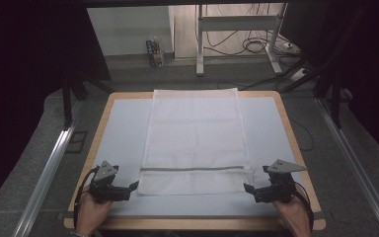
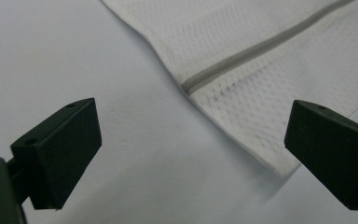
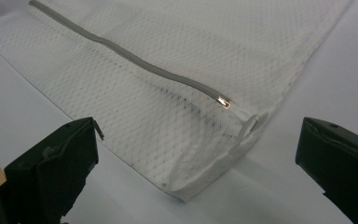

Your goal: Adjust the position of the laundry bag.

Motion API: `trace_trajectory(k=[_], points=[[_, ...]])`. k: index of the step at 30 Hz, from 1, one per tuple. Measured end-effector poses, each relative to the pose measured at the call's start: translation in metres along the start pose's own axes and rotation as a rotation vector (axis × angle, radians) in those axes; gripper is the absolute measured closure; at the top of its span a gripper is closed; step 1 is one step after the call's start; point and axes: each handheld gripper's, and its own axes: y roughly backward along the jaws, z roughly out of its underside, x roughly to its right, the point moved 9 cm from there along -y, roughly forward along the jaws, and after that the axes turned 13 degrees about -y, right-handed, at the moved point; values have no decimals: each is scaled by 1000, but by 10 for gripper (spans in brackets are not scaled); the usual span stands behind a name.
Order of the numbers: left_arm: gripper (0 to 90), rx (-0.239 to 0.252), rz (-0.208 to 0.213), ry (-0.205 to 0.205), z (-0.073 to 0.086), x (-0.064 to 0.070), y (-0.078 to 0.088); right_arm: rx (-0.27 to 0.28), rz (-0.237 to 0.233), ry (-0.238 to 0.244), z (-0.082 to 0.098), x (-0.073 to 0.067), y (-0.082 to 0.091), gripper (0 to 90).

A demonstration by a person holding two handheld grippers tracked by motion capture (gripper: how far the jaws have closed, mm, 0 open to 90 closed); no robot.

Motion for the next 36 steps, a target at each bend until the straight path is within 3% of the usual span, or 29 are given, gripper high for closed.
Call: trace_trajectory(k=[4, 10, 14, 20, 30, 36], points=[[35, 11, -4, -5, -1, 0, -1, 18, -7, -8, -2, 5, 1, 0], [42, 30, -25, 36, -1, -7, 4, 25, 10, 10, -3, 5, 0, 0], [41, 11, -34, 44, 2, -11, 2, 24, 13, -15, -3, 5, -1, 0], [64, 4, -24, 54, 2, -11, 2, 15, 18, -22, -2, 6, -2, 0], [67, 2, -30, 42, 1, -13, 0, 9, 66, 6, -7, 8, -1, 0], [77, -9, 2, 67, -1, -13, -2, 21, 75, 24, -11, 10, -3, 0]])
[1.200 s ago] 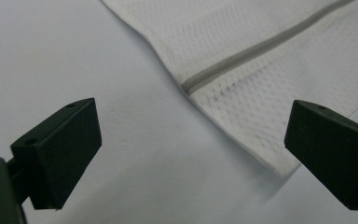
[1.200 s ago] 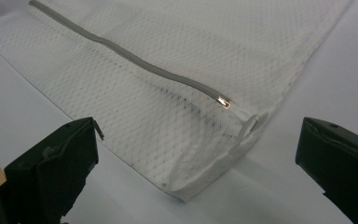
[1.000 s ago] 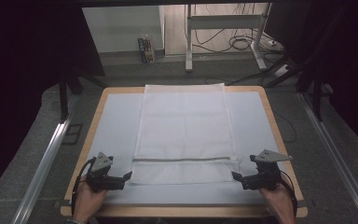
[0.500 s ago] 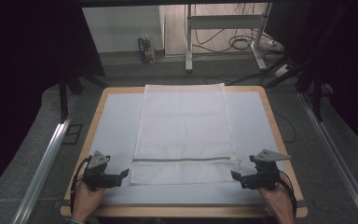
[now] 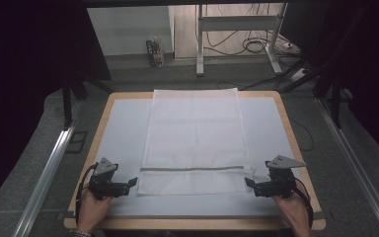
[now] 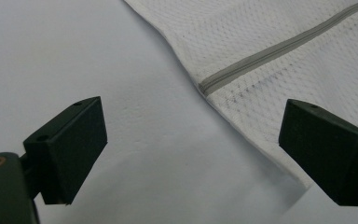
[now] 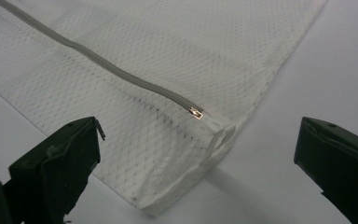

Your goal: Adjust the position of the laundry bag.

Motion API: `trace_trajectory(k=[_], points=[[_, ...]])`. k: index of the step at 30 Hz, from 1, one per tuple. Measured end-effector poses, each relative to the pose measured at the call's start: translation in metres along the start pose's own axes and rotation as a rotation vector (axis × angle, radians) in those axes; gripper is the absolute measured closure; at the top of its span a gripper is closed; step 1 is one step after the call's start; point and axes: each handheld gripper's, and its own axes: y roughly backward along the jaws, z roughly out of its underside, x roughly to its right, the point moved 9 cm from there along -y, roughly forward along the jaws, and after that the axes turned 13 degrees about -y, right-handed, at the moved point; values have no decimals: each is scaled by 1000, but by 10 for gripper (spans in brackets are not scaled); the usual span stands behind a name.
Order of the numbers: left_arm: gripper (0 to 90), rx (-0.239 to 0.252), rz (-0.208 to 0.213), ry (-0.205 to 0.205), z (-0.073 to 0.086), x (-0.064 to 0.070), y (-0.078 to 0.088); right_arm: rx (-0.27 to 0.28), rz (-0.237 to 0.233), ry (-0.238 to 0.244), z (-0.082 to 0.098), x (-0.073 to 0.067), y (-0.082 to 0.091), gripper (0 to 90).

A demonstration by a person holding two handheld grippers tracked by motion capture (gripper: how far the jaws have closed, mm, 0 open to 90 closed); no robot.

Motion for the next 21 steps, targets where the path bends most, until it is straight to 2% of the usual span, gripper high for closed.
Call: trace_trajectory(k=[4, 7, 12, 14, 18, 21], points=[[76, -11, 10, -12, -3, 2, -1, -2, -24, 10, -2, 0, -3, 0], [76, -10, 18, -16, -6, 4, -2, 18, -38, -1, -5, -1, -4, 4], [57, -25, 1, -35, -9, 4, -8, 33, -6, -4, -9, 2, -8, 5], [36, -25, 14, -47, -11, 4, -12, 29, -9, -11, -9, 3, -10, 4], [51, -11, 22, -35, -15, 1, -17, -7, -1, -48, -6, 9, -20, 4], [68, -18, 19, -36, -15, -3, -21, -13, -3, -58, -7, 10, -22, 4]])
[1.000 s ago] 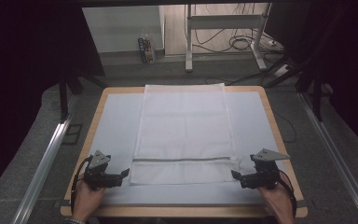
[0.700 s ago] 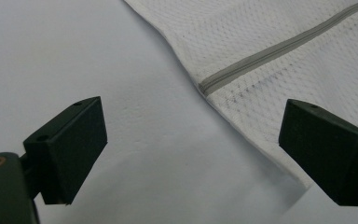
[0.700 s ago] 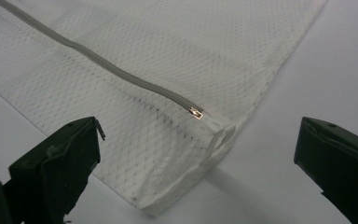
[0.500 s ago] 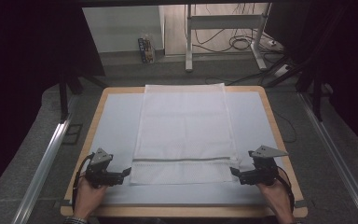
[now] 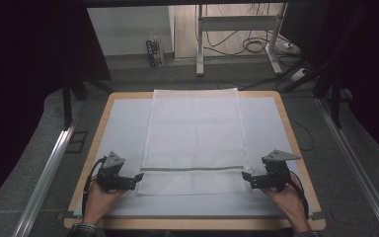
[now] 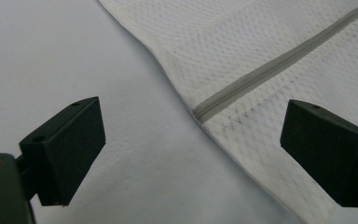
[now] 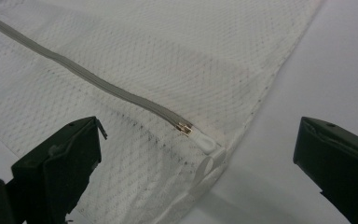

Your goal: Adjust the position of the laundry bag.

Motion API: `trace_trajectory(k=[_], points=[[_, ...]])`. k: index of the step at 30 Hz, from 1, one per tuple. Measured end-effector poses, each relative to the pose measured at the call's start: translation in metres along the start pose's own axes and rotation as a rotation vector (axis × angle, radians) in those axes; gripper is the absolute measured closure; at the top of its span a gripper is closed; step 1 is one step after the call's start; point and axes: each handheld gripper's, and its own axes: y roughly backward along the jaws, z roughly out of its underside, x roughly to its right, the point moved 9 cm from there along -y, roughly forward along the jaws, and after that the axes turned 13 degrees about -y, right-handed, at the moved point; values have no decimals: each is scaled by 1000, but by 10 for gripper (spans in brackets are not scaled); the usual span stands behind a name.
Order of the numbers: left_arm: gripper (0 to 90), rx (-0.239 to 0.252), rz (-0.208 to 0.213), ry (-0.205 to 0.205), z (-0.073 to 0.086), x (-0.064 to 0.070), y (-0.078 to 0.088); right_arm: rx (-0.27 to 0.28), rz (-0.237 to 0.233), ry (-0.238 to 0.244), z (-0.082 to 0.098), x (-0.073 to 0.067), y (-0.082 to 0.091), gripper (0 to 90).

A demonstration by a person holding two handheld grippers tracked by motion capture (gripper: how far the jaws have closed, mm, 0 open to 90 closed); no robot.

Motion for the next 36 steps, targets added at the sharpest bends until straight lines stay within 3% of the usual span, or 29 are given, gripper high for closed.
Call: trace_trajectory(k=[8, 12, 13, 17, 21, 30, 36], points=[[81, -15, -17, -32, -5, 0, -7, -51, 22, 17, 0, -1, -7, 15], [103, -10, -21, -37, -8, -1, -11, -49, 36, 19, -3, -1, -10, 87], [112, -9, -25, -42, -11, -3, -13, -43, 36, 26, -7, -1, -10, 170], [133, -27, -28, -58, -15, -5, -22, -36, 49, 43, -12, 3, -12, 258], [158, -11, 17, -35, -21, -4, -30, -28, 64, 30, -17, 9, -14, 293], [214, -24, 0, -61, -27, -9, -39, -55, 67, -13, -21, 16, -22, 331], [253, -29, -20, -57, -28, -17, -41, -73, 113, 21, -23, 18, -31, 414]])
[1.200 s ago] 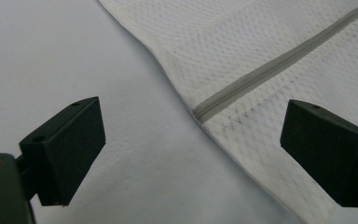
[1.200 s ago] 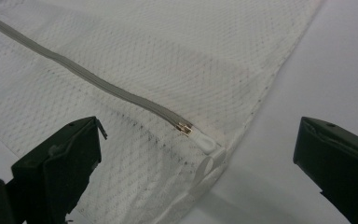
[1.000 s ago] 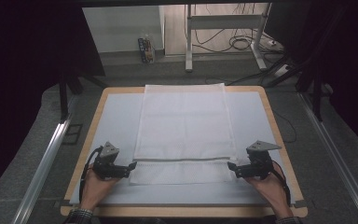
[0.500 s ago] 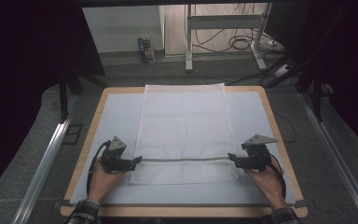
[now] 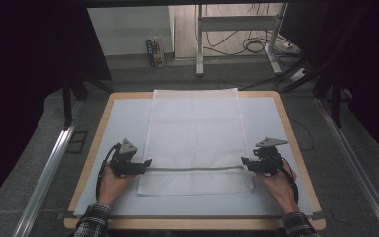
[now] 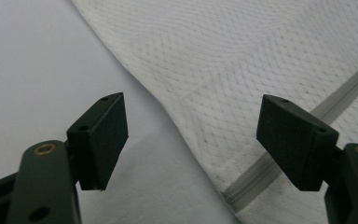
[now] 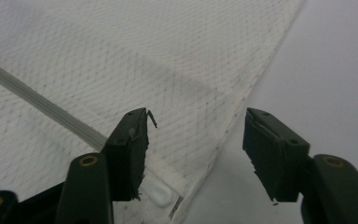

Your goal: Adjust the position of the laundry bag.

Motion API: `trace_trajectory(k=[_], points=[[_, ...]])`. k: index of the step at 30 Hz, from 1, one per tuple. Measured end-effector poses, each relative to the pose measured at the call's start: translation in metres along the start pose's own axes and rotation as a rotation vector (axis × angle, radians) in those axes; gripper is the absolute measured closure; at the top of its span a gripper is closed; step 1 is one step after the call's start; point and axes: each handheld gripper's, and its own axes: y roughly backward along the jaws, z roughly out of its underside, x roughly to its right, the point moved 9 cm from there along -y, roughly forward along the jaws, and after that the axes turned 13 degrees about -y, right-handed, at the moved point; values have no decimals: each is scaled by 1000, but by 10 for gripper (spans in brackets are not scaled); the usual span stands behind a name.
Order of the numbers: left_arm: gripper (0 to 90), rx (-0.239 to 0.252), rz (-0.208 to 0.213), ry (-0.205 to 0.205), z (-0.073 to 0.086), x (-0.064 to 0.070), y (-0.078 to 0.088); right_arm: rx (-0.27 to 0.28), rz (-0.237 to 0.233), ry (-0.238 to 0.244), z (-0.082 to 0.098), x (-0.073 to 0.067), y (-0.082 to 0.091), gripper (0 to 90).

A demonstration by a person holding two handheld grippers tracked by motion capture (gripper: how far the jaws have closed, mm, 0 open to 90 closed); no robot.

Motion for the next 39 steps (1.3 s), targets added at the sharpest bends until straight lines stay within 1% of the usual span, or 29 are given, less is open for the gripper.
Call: trace_trajectory(k=[5, 6, 7, 9, 10, 11, 15, 17, 19, 20, 21, 22, 23, 24, 25, 27, 29, 31, 32, 35, 39], points=[[365, 5, 5, 4, -1, -4, -1, -2, 23, 11, -6, 4, -7, 506], [372, 4, 3, 6, -1, -5, -3, -5, 26, 9, -6, 4, -7, 519], [384, 3, 4, 3, -1, -6, -3, -9, 32, 6, -7, 6, -9, 523], [412, -2, 4, 2, -2, -7, -5, -12, 37, -13, -9, 9, -12, 516], [419, -1, 7, 3, -2, -7, -5, -21, 27, -27, -9, 9, -14, 510], [427, 1, 7, 4, -3, -7, -6, -21, 30, -32, -10, 10, -15, 511], [441, -3, 8, 5, -4, -8, -10, -43, 51, -20, -9, 14, -20, 560], [455, -10, 4, 5, -3, -8, -11, -53, 63, -10, -9, 16, -24, 567], [491, -9, 4, 7, -3, -8, -12, -61, 57, -11, -9, 16, -26, 587], [502, -13, -2, 6, -2, -9, -12, -65, 58, -10, -8, 17, -27, 590], [524, -16, -8, 8, -2, -9, -13, -72, 74, -5, -8, 18, -28, 605], [541, -20, -11, 12, -1, -10, -14, -79, 80, -1, -8, 19, -30, 615], [559, -26, -14, 13, 0, -10, -14, -81, 73, -8, -8, 19, -31, 636], [575, -39, -25, 14, 2, -10, -16, -83, 64, -11, -8, 19, -31, 648], [589, -52, -28, 10, 3, -11, -18, -89, 60, -15, -8, 19, -32, 659], [616, -50, -17, 25, 4, -9, -20, -93, 55, -11, -9, 19, -32, 695], [651, -51, -11, 29, 3, -8, -20, -100, 44, -17, -9, 18, -32, 769], [714, -53, 7, 39, 2, -5, -21, -105, 36, -21, -9, 16, -33, 840], [747, -53, 14, 42, 2, -4, -21, -109, 32, -18, -9, 15, -33, 860], [828, -54, 30, 43, 0, -2, -22, -111, 43, -6, -9, 14, -33, 875], [869, -51, 39, 51, 0, -2, -23, -110, 36, -23, -9, 15, -33, 876]])
